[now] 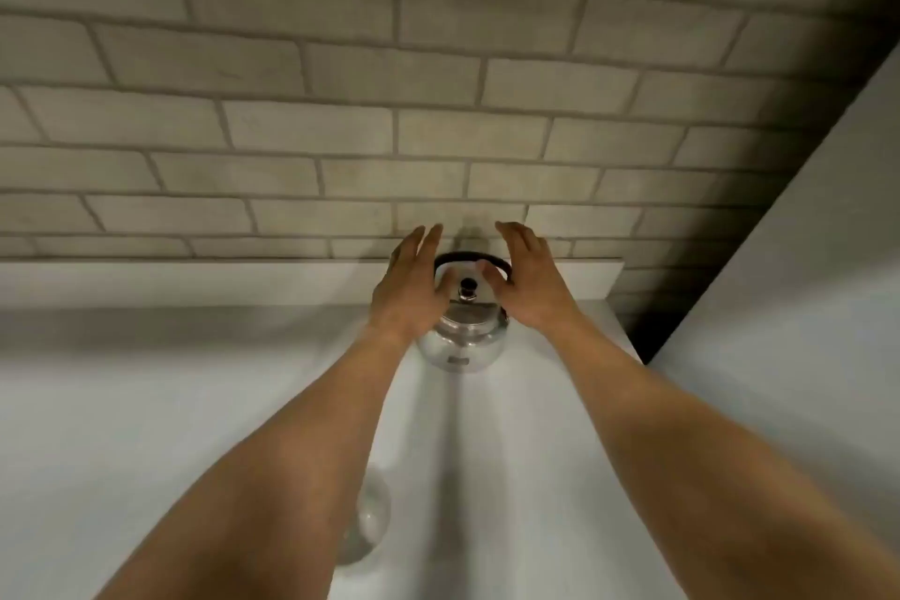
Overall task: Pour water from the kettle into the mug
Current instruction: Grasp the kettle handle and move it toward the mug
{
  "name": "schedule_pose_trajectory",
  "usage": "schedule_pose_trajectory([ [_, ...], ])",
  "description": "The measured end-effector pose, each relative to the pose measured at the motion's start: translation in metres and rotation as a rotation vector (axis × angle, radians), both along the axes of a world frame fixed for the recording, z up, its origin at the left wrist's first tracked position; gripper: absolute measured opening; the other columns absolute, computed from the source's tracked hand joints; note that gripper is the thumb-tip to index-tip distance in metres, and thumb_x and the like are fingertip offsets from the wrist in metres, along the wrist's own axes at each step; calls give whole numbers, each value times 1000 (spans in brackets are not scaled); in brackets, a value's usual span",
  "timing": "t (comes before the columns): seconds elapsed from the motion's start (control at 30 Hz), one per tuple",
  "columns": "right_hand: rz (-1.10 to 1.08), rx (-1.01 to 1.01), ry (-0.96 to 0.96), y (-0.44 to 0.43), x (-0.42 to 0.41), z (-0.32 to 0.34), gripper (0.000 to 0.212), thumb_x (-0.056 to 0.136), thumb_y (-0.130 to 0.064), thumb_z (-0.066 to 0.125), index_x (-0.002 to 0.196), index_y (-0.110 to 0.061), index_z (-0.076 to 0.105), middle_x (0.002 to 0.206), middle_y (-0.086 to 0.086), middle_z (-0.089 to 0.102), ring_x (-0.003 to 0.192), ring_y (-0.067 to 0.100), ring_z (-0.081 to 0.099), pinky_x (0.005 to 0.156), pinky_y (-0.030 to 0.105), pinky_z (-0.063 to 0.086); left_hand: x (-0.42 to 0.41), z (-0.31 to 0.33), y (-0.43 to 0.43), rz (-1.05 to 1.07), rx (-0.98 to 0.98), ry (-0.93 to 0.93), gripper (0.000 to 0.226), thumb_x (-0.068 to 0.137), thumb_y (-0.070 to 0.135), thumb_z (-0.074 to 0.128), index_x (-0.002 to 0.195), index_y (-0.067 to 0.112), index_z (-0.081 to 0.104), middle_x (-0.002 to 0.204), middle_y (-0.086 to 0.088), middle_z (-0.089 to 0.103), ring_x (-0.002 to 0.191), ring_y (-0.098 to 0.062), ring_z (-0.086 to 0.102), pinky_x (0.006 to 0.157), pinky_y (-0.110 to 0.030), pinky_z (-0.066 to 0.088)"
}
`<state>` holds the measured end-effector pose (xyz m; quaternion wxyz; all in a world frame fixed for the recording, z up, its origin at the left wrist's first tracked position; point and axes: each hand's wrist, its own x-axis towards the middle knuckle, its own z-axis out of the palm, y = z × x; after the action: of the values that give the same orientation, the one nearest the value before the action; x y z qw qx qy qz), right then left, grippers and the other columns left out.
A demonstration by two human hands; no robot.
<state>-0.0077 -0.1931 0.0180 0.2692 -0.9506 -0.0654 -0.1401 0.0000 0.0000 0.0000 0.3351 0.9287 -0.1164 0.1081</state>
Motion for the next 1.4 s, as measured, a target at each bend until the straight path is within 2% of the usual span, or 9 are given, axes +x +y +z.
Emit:
schedule_pose_trajectory([
  [0.17, 162, 76, 3, -5, 40, -19, 57, 101, -41, 59, 152, -18, 47, 147, 1, 52, 132, 19, 50, 111, 33, 42, 32, -19, -15, -93, 10, 109, 56, 112, 32, 35, 163, 26, 15, 170, -1, 19, 155, -24, 27, 119, -47, 37],
  [0.33, 263, 70, 62, -7, 55, -29, 34, 105, -42, 52, 125, -20, 68, 114, -2, 76, 103, 21, 69, 91, 40, 54, 47, -26, -6, -157, 152, 65, 42, 110, 20, 43, 152, 19, 42, 140, -9, 55, 124, -31, 59, 102, -41, 50],
  [0.5, 277, 14, 75, -12, 61, -26, 29, 105, -39, 52, 117, -18, 68, 105, 1, 77, 95, 24, 69, 77, 33, 47, 48, -16, -9, -162, 258, 56, 38, 108, 19, 48, 145, 13, 48, 132, -10, 57, 114, -32, 63, 90, -37, 50],
  [0.7, 265, 109, -13, -14, 27, 0, 28, 100, -47, 54, 110, -29, 72, 79, -21, 68, 75, 2, 63, 69, 22, 44, 13, 11, -8, -176, 250, 13, 41, 110, 19, 43, 151, 19, 40, 135, -6, 53, 109, -30, 61, 79, -32, 44],
  [0.83, 260, 107, -65, -12, -18, 26, 26, 95, -51, 54, 110, -40, 72, 84, -35, 68, 83, -11, 63, 70, 6, 38, -37, 34, -4, -150, 234, -53, 36, 111, 30, 38, 143, 17, 48, 128, -6, 58, 104, -33, 64, 76, -40, 51],
  [0.97, 243, 81, -128, -8, -71, 42, 25, 95, -50, 56, 107, -39, 75, 81, -34, 69, 82, -6, 65, 70, 14, 42, -95, 50, 0, -153, 217, -124, 32, 110, 28, 42, 135, 13, 54, 122, -8, 62, 97, -37, 67, 76, -51, 56],
  [1.1, 275, 82, -172, -9, -122, 45, 22, 97, -46, 60, 106, -35, 77, 77, -42, 64, 75, -8, 62, 69, 16, 42, -145, 54, 1, -149, 179, -102, 33, 111, 32, 39, 137, 17, 52, 121, -4, 60, 83, -29, 63, 71, -43, 52],
  [1.27, 289, 86, -168, -5, -164, 36, 21, 97, -41, 63, 107, -30, 78, 74, -43, 61, 70, -9, 61, 66, 12, 39, -198, 36, 4, -124, -20, -177, 42, 108, 32, 51, 144, 13, 50, 137, -6, 54, 115, -26, 60, 95, -35, 54],
  [1.4, 282, 93, -151, -2, -185, 30, 21, 97, -43, 62, 105, -31, 77, 77, -44, 63, 73, -9, 62, 68, 15, 41, -249, 3, 7, -104, 57, -450, 44, 100, 35, 66, 139, 16, 56, 138, -3, 53, 123, -23, 51, 95, -30, 49],
])
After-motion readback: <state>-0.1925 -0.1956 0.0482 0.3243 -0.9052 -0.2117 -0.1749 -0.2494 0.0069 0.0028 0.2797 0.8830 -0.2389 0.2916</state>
